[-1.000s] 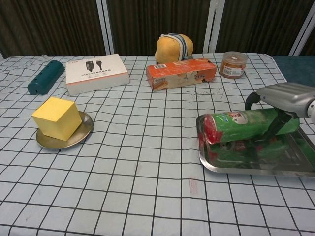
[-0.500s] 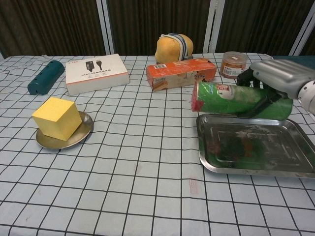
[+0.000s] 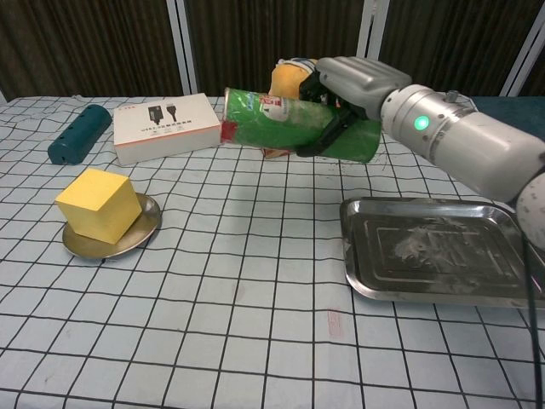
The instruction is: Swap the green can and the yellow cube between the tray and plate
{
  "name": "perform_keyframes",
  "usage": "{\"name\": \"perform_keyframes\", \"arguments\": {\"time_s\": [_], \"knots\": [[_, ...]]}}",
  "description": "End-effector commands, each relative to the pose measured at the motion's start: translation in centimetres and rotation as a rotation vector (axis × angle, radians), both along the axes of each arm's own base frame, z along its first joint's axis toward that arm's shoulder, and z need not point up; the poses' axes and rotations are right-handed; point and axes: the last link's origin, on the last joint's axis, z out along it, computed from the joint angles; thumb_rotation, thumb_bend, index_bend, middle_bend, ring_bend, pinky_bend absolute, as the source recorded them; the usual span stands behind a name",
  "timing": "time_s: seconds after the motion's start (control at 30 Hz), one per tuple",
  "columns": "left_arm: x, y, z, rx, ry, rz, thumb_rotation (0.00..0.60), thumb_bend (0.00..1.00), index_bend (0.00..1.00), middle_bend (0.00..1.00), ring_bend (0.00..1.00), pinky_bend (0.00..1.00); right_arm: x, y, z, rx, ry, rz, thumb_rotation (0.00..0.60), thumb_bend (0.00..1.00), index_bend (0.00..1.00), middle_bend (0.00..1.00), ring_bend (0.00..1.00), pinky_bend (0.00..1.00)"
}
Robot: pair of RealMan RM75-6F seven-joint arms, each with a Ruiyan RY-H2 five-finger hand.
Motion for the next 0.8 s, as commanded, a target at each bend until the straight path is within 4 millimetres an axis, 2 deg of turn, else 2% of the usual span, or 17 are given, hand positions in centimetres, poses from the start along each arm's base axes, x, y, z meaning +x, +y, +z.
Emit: {"name": "perform_keyframes", "arguments": {"time_s": [0.03, 0.37, 0.53, 0.6, 0.67, 0.77, 0.8], "knots": [[0.1, 0.0, -0.1, -0.003, 0.001, -0.007, 0.600, 0.29, 0.18, 0.08, 0.01, 0.19, 2.4, -1.3, -2.5, 0.006, 0.006, 0.000, 0.600, 0.23, 0.91, 0.68, 0.66, 0.67], [0.3, 0.0, -0.4, -0.014, 0.008, -0.026, 0.600, 0.29, 0.19, 0.08, 0.01, 0.20, 3.6, -3.7, -7.1, 0.016, 0.015, -0.052, 0.600, 0.23, 0.91, 0.68, 0.66, 0.66], [0.3, 0.1, -0.4, -0.013, 0.005, -0.025, 0.600, 0.29, 0.19, 0.08, 0.01, 0.20, 4.8, -4.0, -8.7, 0.043, -0.001, -0.038, 0.600, 0.23, 0.90, 0.68, 0.65, 0.66], [0.3, 0.1, -0.4, -0.012, 0.004, -0.026, 0.600, 0.29, 0.19, 0.08, 0.01, 0.20, 5.2, -3.9, -9.2, 0.058, 0.000, -0.035, 0.600, 0.23, 0.87, 0.68, 0.63, 0.64], [0.3, 0.1, -0.3, -0.009, 0.001, -0.029, 0.600, 0.29, 0.19, 0.09, 0.01, 0.20, 5.4, -3.8, -9.9, 0.089, 0.014, -0.036, 0.600, 0.23, 0.76, 0.61, 0.50, 0.52], [0.2, 0.1, -0.1, 0.002, -0.007, -0.029, 0.600, 0.29, 0.19, 0.09, 0.01, 0.20, 5.5, -3.6, -10.4, 0.111, 0.032, -0.025, 0.600, 0.23, 0.58, 0.41, 0.20, 0.22], [0.2, 0.1, 0.0, 0.003, -0.008, -0.030, 0.600, 0.29, 0.20, 0.09, 0.01, 0.20, 5.4, -3.6, -10.5, 0.116, 0.031, -0.025, 0.600, 0.23, 0.53, 0.35, 0.15, 0.16]]}}
